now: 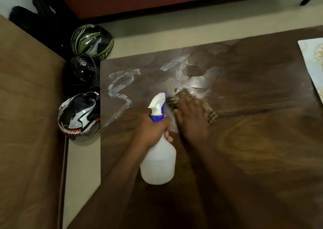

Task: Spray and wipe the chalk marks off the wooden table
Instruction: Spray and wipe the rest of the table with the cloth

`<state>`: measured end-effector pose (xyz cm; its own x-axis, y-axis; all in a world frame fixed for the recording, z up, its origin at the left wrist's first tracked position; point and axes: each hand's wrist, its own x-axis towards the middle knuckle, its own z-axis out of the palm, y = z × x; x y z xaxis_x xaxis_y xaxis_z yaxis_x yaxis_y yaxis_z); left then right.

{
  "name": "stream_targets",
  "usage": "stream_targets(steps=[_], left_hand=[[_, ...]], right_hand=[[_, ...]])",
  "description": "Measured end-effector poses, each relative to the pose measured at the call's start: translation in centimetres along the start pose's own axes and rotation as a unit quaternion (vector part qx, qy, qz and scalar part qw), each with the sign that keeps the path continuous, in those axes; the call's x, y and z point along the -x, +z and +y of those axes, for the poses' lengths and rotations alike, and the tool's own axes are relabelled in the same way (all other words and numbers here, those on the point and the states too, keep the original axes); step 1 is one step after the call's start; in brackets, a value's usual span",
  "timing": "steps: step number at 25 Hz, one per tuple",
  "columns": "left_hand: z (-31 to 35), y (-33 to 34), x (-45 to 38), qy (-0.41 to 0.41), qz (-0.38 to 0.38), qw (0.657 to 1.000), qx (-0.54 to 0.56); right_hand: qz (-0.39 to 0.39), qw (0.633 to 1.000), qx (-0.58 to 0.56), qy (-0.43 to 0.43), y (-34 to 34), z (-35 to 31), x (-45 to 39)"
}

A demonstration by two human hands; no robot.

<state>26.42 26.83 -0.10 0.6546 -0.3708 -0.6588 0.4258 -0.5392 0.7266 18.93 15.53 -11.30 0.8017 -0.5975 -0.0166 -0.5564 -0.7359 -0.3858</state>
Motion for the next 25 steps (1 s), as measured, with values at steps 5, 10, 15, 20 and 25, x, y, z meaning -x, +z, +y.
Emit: stream_targets(steps=[5, 10, 15, 20, 25], left_hand=[[2.4, 0.1, -2.0, -0.033, -0.048, 0.998, 0.027], [5.3, -0.4, -5.4, 0.01, -0.045, 0.999, 0.005], [6.3, -0.4, -8.5, 0.003, -0.061, 0.997, 0.039], [6.5, -3.8, -9.7, 0.002, -0.113, 0.993, 0.022], [6.0, -7.0, -11.5, -0.009, -0.13, 0.991, 0.03]], right_hand=[[-0.033, 0.98, 0.028, -0.194, -1.4, 4.9, 1.6], [0.027, 1.0, 0.016, 0.003, -0.7, 1.1, -8.3], [-0.015, 0.992, 0.035, -0.118, -0.2, 3.0, -5.7], [0.084, 0.989, 0.042, 0.115, 0.1, 0.0, -14.0], [-0.028, 0.992, 0.036, -0.117, 2.2, -2.6, -11.4]])
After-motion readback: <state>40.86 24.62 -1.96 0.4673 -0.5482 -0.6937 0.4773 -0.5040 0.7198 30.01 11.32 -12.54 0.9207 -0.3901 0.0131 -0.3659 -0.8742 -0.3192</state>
